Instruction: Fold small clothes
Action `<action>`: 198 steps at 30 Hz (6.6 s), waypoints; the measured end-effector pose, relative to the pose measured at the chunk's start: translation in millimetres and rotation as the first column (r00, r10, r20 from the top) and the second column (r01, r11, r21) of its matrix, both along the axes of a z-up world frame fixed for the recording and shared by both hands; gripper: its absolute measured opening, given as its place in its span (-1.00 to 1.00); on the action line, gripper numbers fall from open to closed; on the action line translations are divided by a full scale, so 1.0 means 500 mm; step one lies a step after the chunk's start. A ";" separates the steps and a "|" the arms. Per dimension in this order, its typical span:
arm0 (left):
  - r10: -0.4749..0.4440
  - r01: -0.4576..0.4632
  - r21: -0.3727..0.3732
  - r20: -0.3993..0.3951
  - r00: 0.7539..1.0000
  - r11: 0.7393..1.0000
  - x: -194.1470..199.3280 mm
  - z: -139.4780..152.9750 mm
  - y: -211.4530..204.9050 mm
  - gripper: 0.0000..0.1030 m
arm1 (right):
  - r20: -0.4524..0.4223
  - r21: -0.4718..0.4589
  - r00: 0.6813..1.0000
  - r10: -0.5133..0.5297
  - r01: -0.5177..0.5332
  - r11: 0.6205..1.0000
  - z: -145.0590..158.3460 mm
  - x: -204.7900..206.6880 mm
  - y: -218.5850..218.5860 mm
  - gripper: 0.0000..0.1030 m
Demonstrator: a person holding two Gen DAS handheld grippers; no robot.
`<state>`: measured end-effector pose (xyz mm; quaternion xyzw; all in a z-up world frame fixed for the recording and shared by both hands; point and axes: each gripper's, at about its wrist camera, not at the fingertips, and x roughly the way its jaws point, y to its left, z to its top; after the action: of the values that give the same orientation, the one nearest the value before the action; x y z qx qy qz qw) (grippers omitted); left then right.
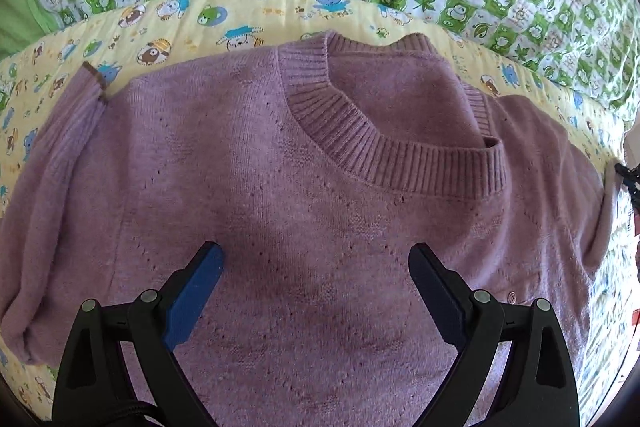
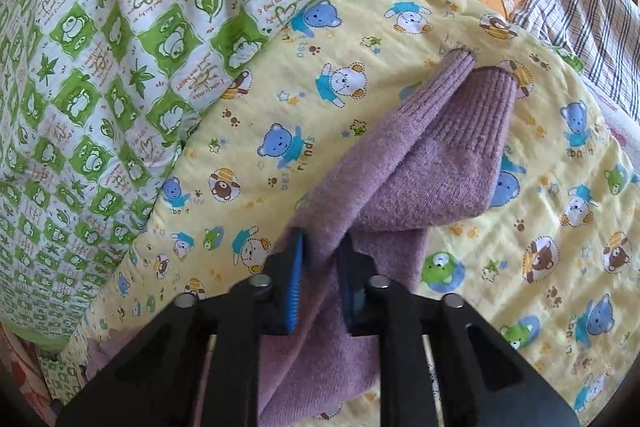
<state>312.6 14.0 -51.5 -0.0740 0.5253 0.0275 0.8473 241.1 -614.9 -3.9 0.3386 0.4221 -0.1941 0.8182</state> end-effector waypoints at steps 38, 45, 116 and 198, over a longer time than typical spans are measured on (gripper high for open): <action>0.012 -0.039 -0.234 -0.114 0.993 0.971 0.078 0.002 -0.024 0.39 | 0.133 0.041 0.635 0.761 -0.771 0.636 0.004 -0.127 0.668 -0.78; 0.026 0.017 -0.335 0.123 0.992 0.942 -0.029 0.137 0.022 -0.87 | 0.149 0.002 0.727 0.670 -0.678 0.735 0.035 -0.144 0.592 -0.78; 0.220 -0.208 -0.222 0.029 0.975 0.952 -0.221 0.086 0.191 0.42 | -0.110 -0.170 0.903 0.416 -0.430 0.887 -0.005 -0.020 0.465 0.06; -0.131 0.137 -0.030 0.143 0.981 0.990 -0.244 0.123 -0.001 0.47 | 0.012 0.131 0.854 0.520 -0.517 0.846 -0.008 -0.165 0.604 0.10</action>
<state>190.4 13.3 9.9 -0.0571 0.4684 -0.0453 0.8805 158.9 -312.9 -8.0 0.2622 0.5191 0.0574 0.8115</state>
